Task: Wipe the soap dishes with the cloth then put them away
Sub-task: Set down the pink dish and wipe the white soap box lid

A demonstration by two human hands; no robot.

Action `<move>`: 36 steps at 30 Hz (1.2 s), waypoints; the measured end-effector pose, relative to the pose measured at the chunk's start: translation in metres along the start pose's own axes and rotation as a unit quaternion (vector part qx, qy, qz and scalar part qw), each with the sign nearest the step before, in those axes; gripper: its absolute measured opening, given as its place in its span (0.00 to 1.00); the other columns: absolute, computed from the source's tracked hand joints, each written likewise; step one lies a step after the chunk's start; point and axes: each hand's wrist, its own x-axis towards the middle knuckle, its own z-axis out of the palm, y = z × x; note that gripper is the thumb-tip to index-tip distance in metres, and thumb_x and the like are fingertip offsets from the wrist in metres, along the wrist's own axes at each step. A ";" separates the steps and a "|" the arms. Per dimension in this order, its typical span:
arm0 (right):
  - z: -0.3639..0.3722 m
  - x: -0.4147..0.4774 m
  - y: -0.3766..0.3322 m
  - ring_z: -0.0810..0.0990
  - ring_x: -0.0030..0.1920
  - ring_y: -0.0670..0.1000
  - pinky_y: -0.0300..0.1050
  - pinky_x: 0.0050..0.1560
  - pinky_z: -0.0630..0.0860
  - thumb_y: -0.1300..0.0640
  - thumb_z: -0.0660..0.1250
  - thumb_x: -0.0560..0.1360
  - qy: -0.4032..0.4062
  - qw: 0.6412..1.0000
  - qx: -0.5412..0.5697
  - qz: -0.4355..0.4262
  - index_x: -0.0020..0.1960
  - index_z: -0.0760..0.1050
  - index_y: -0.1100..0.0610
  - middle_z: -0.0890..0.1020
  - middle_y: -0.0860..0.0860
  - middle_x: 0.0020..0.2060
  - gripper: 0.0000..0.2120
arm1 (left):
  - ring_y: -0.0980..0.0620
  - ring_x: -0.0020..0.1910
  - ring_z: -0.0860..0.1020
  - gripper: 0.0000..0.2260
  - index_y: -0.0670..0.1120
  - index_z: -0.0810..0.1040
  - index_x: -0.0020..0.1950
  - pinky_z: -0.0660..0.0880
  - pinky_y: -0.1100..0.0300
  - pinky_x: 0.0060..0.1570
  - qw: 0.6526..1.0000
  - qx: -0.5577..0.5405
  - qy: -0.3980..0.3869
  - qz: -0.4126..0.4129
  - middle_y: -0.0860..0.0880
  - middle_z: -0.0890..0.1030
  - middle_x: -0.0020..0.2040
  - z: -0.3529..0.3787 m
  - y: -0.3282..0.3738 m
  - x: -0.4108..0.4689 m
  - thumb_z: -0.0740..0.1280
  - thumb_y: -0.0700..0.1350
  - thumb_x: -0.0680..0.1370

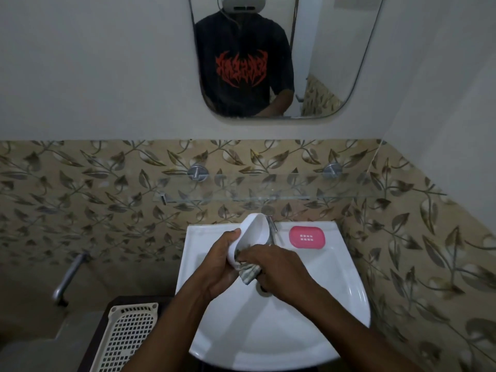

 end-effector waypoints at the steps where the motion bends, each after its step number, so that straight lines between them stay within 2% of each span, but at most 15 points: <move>1: -0.002 0.001 0.005 0.80 0.51 0.50 0.41 0.42 0.73 0.59 0.64 0.69 0.006 0.998 -0.065 -0.021 0.57 0.79 0.42 0.82 0.42 0.54 0.20 | 0.40 0.55 0.79 0.27 0.37 0.73 0.66 0.79 0.48 0.55 1.000 0.004 -0.013 -0.004 0.35 0.80 0.58 0.000 0.001 0.001 0.67 0.50 0.72; 3: -0.012 0.007 0.011 0.80 0.43 0.51 0.39 0.34 0.67 0.55 0.65 0.69 0.031 0.985 -0.169 -0.030 0.52 0.81 0.41 0.84 0.41 0.48 0.15 | 0.41 0.55 0.78 0.24 0.37 0.73 0.67 0.79 0.50 0.54 0.999 0.013 -0.029 -0.005 0.36 0.80 0.58 0.000 0.003 0.000 0.64 0.49 0.75; 5: -0.021 0.012 0.012 0.80 0.35 0.51 0.38 0.29 0.61 0.51 0.60 0.68 0.072 0.977 -0.200 0.002 0.44 0.82 0.42 0.84 0.42 0.40 0.13 | 0.44 0.49 0.79 0.20 0.39 0.74 0.65 0.80 0.56 0.42 0.999 0.015 -0.046 0.001 0.40 0.82 0.53 0.003 0.003 -0.001 0.61 0.48 0.77; 8: -0.015 0.007 0.010 0.80 0.37 0.52 0.39 0.29 0.63 0.54 0.67 0.68 0.056 0.978 -0.198 0.028 0.47 0.81 0.42 0.84 0.43 0.43 0.11 | 0.45 0.45 0.82 0.17 0.40 0.75 0.63 0.80 0.58 0.38 0.998 0.033 -0.041 0.017 0.41 0.83 0.49 0.004 0.000 0.000 0.59 0.47 0.80; 11: 0.000 0.002 -0.003 0.79 0.48 0.51 0.43 0.39 0.72 0.60 0.67 0.71 0.011 0.993 -0.114 0.042 0.55 0.77 0.43 0.82 0.43 0.52 0.16 | 0.46 0.43 0.84 0.20 0.38 0.75 0.64 0.82 0.55 0.42 0.997 0.055 -0.003 0.046 0.40 0.84 0.47 0.005 -0.005 0.003 0.61 0.50 0.78; 16: 0.013 0.001 -0.016 0.80 0.47 0.56 0.46 0.46 0.74 0.62 0.61 0.77 -0.011 0.988 0.100 0.118 0.57 0.76 0.55 0.82 0.54 0.46 0.11 | 0.44 0.46 0.84 0.29 0.39 0.71 0.69 0.81 0.56 0.43 0.988 0.108 0.063 0.091 0.35 0.81 0.52 0.001 -0.012 0.006 0.69 0.53 0.73; 18: 0.005 0.002 -0.020 0.81 0.48 0.51 0.44 0.51 0.75 0.59 0.62 0.79 -0.008 0.956 0.227 0.187 0.55 0.78 0.55 0.83 0.51 0.48 0.08 | 0.48 0.45 0.84 0.21 0.40 0.71 0.69 0.80 0.58 0.44 0.984 0.129 0.050 0.112 0.37 0.82 0.51 -0.002 -0.017 0.003 0.63 0.49 0.79; 21: -0.002 0.001 -0.025 0.83 0.51 0.45 0.44 0.56 0.77 0.55 0.64 0.79 -0.014 0.844 0.456 0.280 0.53 0.80 0.46 0.85 0.43 0.48 0.08 | 0.47 0.51 0.82 0.15 0.48 0.75 0.64 0.79 0.54 0.50 0.982 0.135 0.035 0.130 0.43 0.83 0.54 -0.001 -0.022 -0.006 0.59 0.49 0.80; 22: -0.002 0.001 -0.028 0.83 0.52 0.45 0.43 0.57 0.77 0.54 0.64 0.79 -0.010 0.824 0.488 0.287 0.54 0.80 0.45 0.85 0.43 0.49 0.08 | 0.46 0.53 0.82 0.16 0.48 0.75 0.64 0.78 0.51 0.54 0.980 0.137 0.037 0.136 0.42 0.82 0.56 -0.001 -0.021 -0.006 0.62 0.51 0.79; 24: 0.002 0.000 -0.031 0.81 0.55 0.48 0.36 0.55 0.74 0.55 0.63 0.80 -0.001 0.865 0.427 0.263 0.57 0.78 0.46 0.83 0.42 0.52 0.09 | 0.42 0.54 0.81 0.23 0.44 0.74 0.66 0.77 0.46 0.58 0.981 0.136 0.043 0.135 0.38 0.81 0.57 -0.001 -0.017 -0.003 0.67 0.54 0.74; 27: 0.009 -0.002 -0.027 0.77 0.57 0.48 0.32 0.53 0.68 0.54 0.60 0.80 -0.009 0.968 0.195 0.157 0.64 0.75 0.54 0.79 0.45 0.54 0.15 | 0.45 0.43 0.82 0.28 0.40 0.73 0.64 0.78 0.50 0.51 0.984 0.116 0.057 0.123 0.36 0.81 0.50 0.001 -0.009 0.000 0.66 0.55 0.69; 30: 0.008 -0.003 -0.026 0.78 0.53 0.47 0.39 0.56 0.72 0.58 0.62 0.79 -0.007 0.978 0.158 0.137 0.63 0.76 0.53 0.81 0.46 0.53 0.13 | 0.41 0.52 0.80 0.27 0.42 0.72 0.67 0.78 0.47 0.55 0.982 0.115 0.066 0.131 0.36 0.79 0.57 0.002 -0.008 0.002 0.67 0.55 0.73; 32: 0.000 0.000 -0.027 0.79 0.44 0.42 0.39 0.50 0.76 0.57 0.63 0.79 0.002 0.943 0.280 0.182 0.57 0.77 0.54 0.81 0.43 0.45 0.09 | 0.40 0.58 0.79 0.29 0.45 0.71 0.69 0.75 0.44 0.62 0.978 0.139 0.048 0.146 0.38 0.78 0.62 0.001 -0.011 -0.001 0.68 0.56 0.72; 34: -0.009 0.003 -0.026 0.81 0.47 0.41 0.39 0.53 0.77 0.50 0.64 0.79 0.000 0.860 0.436 0.264 0.57 0.78 0.50 0.83 0.42 0.46 0.09 | 0.44 0.62 0.77 0.23 0.52 0.71 0.68 0.73 0.46 0.64 0.966 0.178 0.015 0.189 0.42 0.77 0.65 0.002 -0.013 -0.006 0.66 0.55 0.75; 36: -0.011 0.004 -0.022 0.84 0.51 0.51 0.53 0.60 0.78 0.45 0.65 0.78 0.004 0.765 0.555 0.326 0.57 0.79 0.50 0.86 0.48 0.49 0.13 | 0.50 0.64 0.76 0.20 0.58 0.70 0.67 0.74 0.53 0.64 0.948 0.232 -0.007 0.219 0.49 0.75 0.68 0.000 -0.015 -0.008 0.64 0.58 0.75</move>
